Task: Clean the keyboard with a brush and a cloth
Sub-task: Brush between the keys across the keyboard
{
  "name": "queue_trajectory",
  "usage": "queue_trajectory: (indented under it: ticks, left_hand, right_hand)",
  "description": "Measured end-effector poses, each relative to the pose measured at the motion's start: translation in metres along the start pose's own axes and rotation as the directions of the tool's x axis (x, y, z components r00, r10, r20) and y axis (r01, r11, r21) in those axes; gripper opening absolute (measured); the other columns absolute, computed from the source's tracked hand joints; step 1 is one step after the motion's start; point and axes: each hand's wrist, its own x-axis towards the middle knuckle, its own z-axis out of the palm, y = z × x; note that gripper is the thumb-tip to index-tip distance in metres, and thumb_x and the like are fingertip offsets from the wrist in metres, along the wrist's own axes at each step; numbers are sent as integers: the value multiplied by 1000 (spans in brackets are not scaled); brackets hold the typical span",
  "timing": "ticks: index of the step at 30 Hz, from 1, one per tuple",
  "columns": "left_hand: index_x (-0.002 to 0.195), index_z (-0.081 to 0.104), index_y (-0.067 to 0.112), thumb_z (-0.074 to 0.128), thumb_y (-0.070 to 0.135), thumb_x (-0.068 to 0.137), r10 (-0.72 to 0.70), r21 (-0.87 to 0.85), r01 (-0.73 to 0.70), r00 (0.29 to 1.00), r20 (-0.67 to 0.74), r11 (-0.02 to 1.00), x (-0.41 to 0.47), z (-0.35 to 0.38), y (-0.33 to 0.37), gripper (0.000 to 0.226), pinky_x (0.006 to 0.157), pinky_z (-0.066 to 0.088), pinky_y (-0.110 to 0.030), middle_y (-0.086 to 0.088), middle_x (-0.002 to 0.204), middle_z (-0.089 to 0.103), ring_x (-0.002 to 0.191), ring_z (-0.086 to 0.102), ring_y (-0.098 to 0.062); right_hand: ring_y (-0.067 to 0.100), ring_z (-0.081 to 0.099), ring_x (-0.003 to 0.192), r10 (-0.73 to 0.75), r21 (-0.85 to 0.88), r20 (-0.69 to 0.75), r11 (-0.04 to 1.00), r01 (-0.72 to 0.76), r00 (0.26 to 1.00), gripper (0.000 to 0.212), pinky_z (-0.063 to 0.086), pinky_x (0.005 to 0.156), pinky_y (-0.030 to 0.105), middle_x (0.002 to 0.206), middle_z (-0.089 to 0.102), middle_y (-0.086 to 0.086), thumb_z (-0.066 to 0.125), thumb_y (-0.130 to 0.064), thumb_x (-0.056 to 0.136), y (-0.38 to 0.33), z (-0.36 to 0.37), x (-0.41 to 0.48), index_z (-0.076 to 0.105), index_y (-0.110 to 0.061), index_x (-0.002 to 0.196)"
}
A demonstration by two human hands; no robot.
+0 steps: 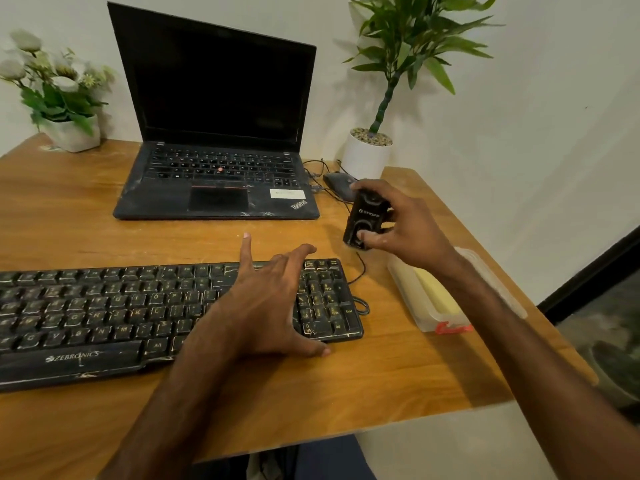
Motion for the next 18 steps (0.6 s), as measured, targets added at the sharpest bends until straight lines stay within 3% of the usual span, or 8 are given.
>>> queue_trajectory:
  ticks: [2,4,6,7,11,14,18]
  left_hand:
    - [154,-20,19,53,97,60,-4,1,4,1000,-2,1000,1,1,-1,143,111,-26,-64,-5,165,22,152,21,-15]
    - [154,-21,20,53,97,59,-10,-3,10,1000,-5,1000,1,1,-1,142,111,-27,-64,-5,166,22,152,21,-15]
    - [154,-20,20,55,96,60,-11,-9,11,1000,-9,1000,1,2,1,142,110,-28,-64,-5,165,23,152,22,-15]
    - [154,-20,20,56,96,60,-12,-13,11,1000,-14,1000,0,2,1,143,110,-29,-63,-5,165,24,151,23,-16]
    - [153,-21,22,58,95,58,-12,-29,11,1000,-15,1000,0,1,1,144,112,-26,-63,-4,162,32,150,27,-14]
    - [154,-18,21,60,94,57,-22,-49,21,1000,-8,999,-1,-2,3,144,113,-25,-62,-2,161,33,149,29,-13]
    - [155,-16,20,59,95,57,-28,-53,28,1000,3,998,1,-2,2,145,112,-27,-62,0,162,31,149,27,-12]
  right_hand:
    - [16,63,110,43,253,50,966,-54,998,71,59,83,43,126,56,-1,82,-3,73,-7,-7,-12,52,-26,133]
    - [25,63,113,0,443,235,890,-107,972,71,60,80,47,128,54,0,80,3,73,-15,-9,-35,52,-24,133]
    - [26,61,115,-66,423,402,898,-122,913,71,61,78,43,129,54,-4,81,0,74,-20,-5,-54,53,-30,131]
    - [24,61,115,-80,370,419,925,-90,905,70,61,77,39,130,54,-6,81,-3,74,-21,-2,-55,53,-33,131]
    - [11,61,109,-117,96,178,990,101,977,67,60,73,26,125,56,-9,80,-10,76,-17,6,-15,51,-33,132]
    - [13,61,107,-117,-88,81,988,124,990,69,60,75,32,125,59,-3,80,-14,74,0,3,10,49,-33,133]
    - [11,60,112,-97,244,161,968,56,982,69,59,79,28,124,57,-14,81,-7,74,0,6,-8,52,-28,133]
